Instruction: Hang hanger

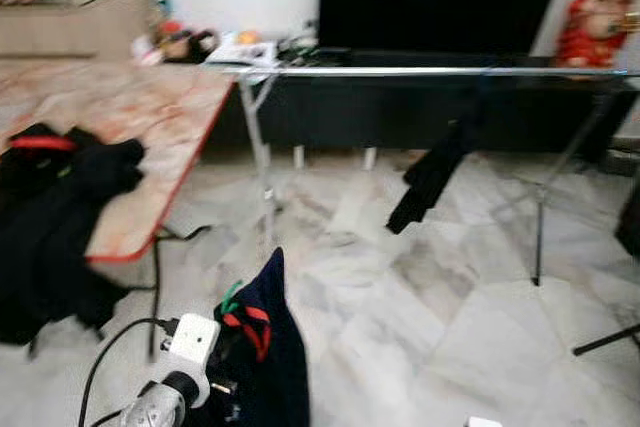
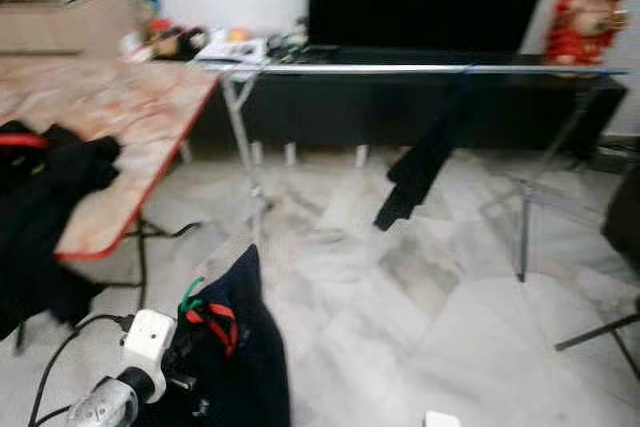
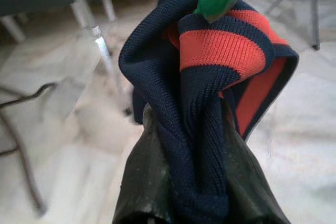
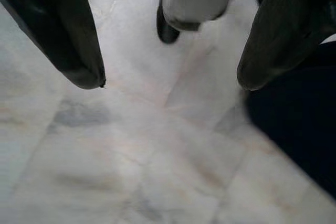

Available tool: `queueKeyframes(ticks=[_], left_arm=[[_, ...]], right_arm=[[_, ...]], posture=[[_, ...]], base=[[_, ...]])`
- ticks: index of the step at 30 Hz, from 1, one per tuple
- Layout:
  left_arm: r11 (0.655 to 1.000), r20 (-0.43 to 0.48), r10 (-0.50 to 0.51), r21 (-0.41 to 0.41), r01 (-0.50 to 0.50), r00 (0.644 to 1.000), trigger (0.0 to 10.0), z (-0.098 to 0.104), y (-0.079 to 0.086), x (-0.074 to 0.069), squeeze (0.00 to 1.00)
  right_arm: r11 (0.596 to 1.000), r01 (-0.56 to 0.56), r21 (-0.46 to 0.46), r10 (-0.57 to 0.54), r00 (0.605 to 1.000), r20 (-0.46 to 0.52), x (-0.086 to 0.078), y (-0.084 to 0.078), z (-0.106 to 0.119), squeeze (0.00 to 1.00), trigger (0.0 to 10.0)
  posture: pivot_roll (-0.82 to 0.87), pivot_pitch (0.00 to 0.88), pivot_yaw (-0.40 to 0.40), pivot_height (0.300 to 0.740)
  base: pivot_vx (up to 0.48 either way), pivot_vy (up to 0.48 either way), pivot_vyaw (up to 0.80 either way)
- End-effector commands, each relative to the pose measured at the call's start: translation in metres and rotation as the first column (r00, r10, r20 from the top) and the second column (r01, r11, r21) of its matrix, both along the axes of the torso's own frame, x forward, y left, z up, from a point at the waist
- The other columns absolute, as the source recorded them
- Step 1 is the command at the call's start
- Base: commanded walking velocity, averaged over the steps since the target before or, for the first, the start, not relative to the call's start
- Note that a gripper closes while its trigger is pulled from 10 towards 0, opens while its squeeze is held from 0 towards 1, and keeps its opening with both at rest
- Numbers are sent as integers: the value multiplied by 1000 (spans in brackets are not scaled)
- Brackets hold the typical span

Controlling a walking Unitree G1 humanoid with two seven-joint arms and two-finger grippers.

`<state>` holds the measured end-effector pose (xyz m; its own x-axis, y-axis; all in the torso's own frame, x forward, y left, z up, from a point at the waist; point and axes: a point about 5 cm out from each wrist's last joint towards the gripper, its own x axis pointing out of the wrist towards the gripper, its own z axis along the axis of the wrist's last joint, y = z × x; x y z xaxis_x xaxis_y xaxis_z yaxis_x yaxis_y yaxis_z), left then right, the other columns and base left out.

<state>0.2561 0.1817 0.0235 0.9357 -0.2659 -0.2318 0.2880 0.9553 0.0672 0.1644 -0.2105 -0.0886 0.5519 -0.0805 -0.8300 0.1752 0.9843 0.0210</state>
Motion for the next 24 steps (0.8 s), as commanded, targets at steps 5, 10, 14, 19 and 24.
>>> queueKeyframes(ticks=[5, 10, 14, 19, 24], left_arm=[[1000, 42, -24, -6, 24, 999, 10000, 10, -6, 5, 0], [1000, 43, -19, -8, 19, 999, 10000, 10, -6, 6, 0], [1000, 42, -22, -5, 22, 999, 10000, 11, -5, 7, 0], [1000, 43, -20, -5, 20, 999, 10000, 12, -5, 8, 0], [1000, 35, 10, -25, -10, 999, 10000, 12, -3, 9, 0]], right_arm=[[1000, 13, 9, -13, 1000, 1, 5, 4, 1, 0, 10000], [1000, 15, 10, -15, 1000, 7, 7, 4, 2, 0, 10000], [1000, 19, 11, -19, 1000, 14, 10, 6, 3, 0, 10000], [1000, 20, 24, -21, 1000, 18, 12, 13, 3, 0, 10000], [999, 13, 37, -13, 1000, 21, 13, 24, 2, 0, 10000]], posture=[[75, 0, -13, 740], [79, 9, -14, 740], [78, 13, -8, 740], [79, 14, -10, 740], [78, 15, -10, 740]], base=[[374, 0, -790], [372, 0, -240], [371, 0, 0], [373, 0, 0], [373, 0, 0]])
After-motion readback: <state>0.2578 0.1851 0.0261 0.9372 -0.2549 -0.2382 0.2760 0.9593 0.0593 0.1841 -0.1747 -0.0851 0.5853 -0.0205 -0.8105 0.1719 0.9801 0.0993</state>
